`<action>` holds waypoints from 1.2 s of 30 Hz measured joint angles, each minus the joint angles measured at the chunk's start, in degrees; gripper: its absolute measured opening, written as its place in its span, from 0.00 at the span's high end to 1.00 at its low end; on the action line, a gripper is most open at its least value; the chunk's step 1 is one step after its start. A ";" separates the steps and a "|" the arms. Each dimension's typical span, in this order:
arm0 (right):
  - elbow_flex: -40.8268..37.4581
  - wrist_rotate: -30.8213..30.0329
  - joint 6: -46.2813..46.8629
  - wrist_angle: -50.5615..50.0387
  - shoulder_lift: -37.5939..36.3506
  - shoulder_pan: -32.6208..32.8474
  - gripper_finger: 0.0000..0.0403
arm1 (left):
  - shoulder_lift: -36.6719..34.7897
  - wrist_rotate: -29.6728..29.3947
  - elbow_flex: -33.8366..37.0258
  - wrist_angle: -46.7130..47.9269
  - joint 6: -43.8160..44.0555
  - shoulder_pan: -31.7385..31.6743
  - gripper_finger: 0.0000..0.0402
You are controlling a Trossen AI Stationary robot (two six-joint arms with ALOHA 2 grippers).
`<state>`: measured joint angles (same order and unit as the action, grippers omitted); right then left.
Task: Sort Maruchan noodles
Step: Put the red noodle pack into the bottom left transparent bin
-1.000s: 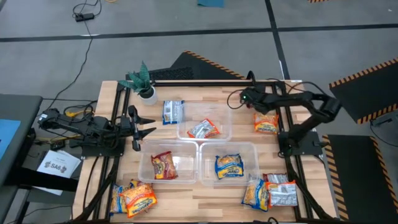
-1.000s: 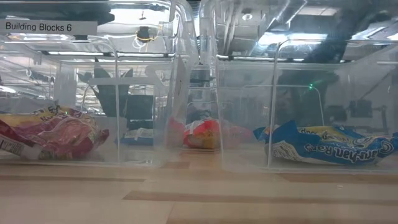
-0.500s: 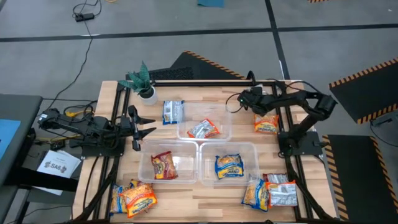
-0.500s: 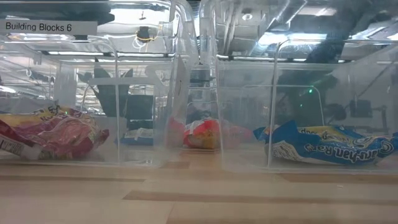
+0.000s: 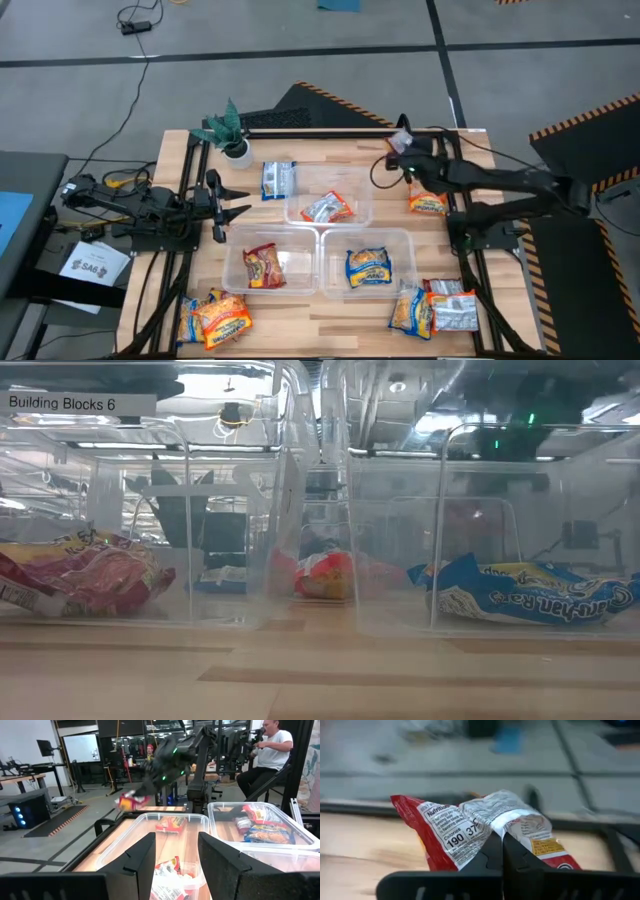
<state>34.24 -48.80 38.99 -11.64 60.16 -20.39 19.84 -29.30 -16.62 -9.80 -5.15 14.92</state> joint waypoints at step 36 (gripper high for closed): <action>34.06 31.50 -31.72 34.45 39.28 37.25 0.95 | 0.02 -1.09 0.00 -0.12 -0.22 0.00 0.66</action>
<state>68.30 -17.30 7.27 22.81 99.44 16.86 19.86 -30.39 -16.62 -9.92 -5.37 14.92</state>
